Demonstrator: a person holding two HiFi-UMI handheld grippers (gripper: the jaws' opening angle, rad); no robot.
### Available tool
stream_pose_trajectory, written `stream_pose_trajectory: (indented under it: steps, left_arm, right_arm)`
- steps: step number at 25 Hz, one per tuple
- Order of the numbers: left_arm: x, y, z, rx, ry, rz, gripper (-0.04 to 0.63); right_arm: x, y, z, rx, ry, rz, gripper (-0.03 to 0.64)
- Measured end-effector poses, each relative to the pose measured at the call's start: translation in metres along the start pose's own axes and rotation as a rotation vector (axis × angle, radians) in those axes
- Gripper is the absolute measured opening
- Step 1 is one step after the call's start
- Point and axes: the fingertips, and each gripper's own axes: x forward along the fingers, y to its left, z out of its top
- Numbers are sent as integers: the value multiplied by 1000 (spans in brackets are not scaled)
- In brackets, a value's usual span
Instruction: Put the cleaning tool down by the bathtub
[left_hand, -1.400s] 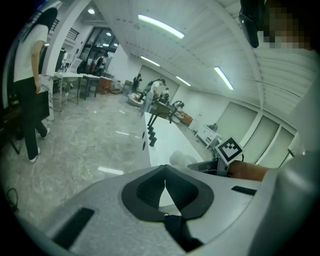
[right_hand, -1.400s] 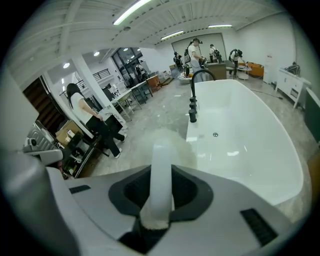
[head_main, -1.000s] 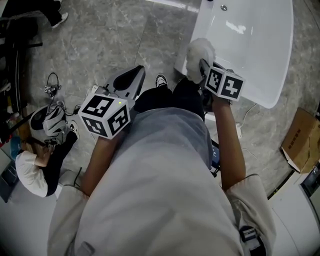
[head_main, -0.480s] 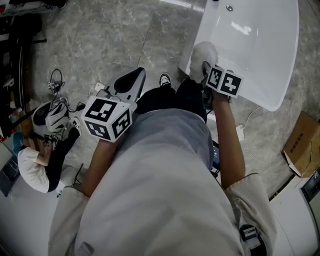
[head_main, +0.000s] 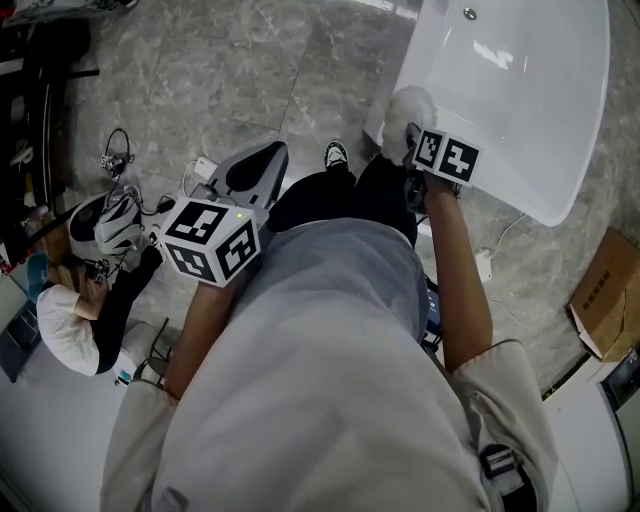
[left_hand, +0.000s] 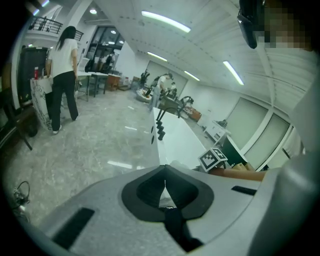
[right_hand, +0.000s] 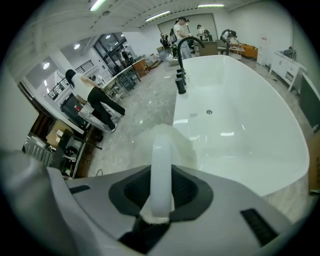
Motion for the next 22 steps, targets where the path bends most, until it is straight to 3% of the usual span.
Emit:
stream_pose_trajectory:
  steps: [22]
  left_arm:
    - [9,0,-17,-43,65,45,5]
  right_arm:
    - [47,-24,1,36,62,-19,78]
